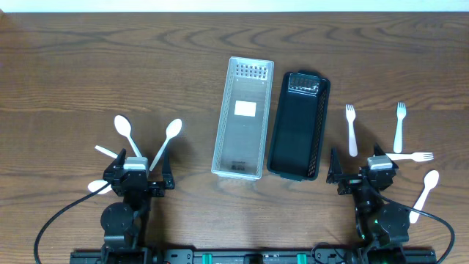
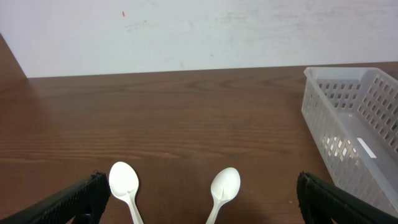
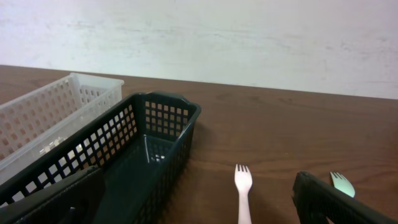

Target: Pack container

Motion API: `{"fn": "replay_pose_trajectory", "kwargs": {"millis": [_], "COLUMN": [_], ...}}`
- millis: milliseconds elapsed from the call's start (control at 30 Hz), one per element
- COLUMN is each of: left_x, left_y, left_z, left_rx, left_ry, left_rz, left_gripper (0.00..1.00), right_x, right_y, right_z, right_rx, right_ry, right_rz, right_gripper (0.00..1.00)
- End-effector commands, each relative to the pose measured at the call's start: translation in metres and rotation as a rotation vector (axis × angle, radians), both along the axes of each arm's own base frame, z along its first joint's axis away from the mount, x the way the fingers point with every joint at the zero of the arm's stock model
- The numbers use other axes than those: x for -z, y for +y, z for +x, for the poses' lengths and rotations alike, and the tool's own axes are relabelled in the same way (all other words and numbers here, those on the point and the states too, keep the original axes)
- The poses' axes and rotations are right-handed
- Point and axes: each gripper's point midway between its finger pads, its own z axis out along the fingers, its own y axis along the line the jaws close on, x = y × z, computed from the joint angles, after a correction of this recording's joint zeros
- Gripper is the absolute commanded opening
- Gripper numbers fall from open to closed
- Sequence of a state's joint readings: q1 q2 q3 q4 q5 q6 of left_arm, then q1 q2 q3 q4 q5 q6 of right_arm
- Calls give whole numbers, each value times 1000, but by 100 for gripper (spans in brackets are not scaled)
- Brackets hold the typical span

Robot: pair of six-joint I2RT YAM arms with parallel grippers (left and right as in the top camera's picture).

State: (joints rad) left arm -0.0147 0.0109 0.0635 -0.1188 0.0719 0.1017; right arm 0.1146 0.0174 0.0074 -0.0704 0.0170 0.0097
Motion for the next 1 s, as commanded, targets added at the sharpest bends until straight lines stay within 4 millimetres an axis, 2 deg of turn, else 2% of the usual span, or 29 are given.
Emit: {"fn": "replay_pose_trajectory", "kwargs": {"millis": [0, 767, 833, 967], "left_x": [15, 15, 15, 15], "left_y": [1, 1, 3, 3], "left_z": [0, 0, 1, 1], "left_rx": [-7, -7, -15, -17], "left_ry": [31, 31, 31, 33], "left_rz": [-8, -7, -6, -21], "left_gripper": [98, 98, 98, 98], "right_x": [1, 1, 1, 2], "right_y": [0, 1, 5, 7], "right_z": [0, 0, -1, -1], "right_rx": [-2, -9, -27, -26], "right_ry": [1, 2, 8, 36], "right_rz": [-14, -2, 38, 231], "right_gripper": [99, 99, 99, 99]}}
